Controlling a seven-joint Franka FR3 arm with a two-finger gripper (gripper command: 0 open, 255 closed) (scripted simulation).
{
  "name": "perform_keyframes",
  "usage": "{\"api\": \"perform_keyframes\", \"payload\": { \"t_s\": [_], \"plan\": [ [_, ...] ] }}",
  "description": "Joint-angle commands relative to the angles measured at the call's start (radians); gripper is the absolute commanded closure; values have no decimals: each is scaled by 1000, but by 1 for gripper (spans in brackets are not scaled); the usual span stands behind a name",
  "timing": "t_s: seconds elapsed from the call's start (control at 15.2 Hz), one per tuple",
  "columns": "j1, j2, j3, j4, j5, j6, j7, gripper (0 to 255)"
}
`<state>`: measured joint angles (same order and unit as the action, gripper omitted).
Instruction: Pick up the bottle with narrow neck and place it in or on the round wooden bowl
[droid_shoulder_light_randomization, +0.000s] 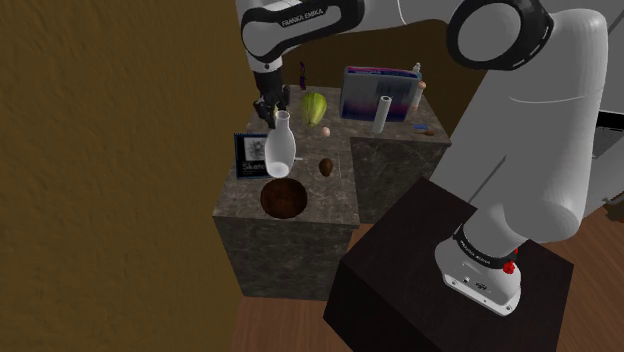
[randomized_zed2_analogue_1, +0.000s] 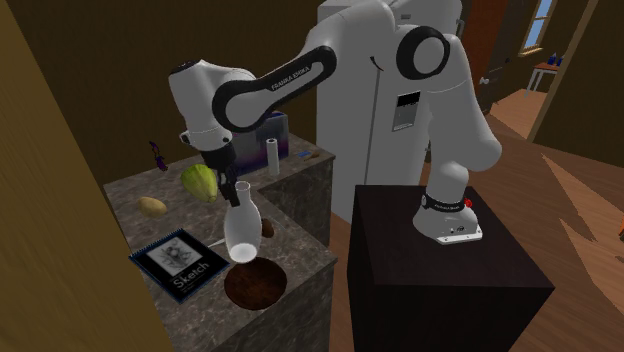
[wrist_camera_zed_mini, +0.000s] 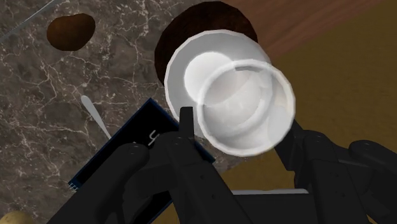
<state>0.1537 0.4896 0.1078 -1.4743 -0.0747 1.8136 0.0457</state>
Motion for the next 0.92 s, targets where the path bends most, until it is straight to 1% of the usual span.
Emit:
{"api": "perform_keyframes", "payload": {
  "t_s": [0.0,0.86],
  "plan": [
    [-1,5,-1,-19,-1,25,0,255],
    [-1,70,-5,-96,-10,167,8,255]
  ]
}}
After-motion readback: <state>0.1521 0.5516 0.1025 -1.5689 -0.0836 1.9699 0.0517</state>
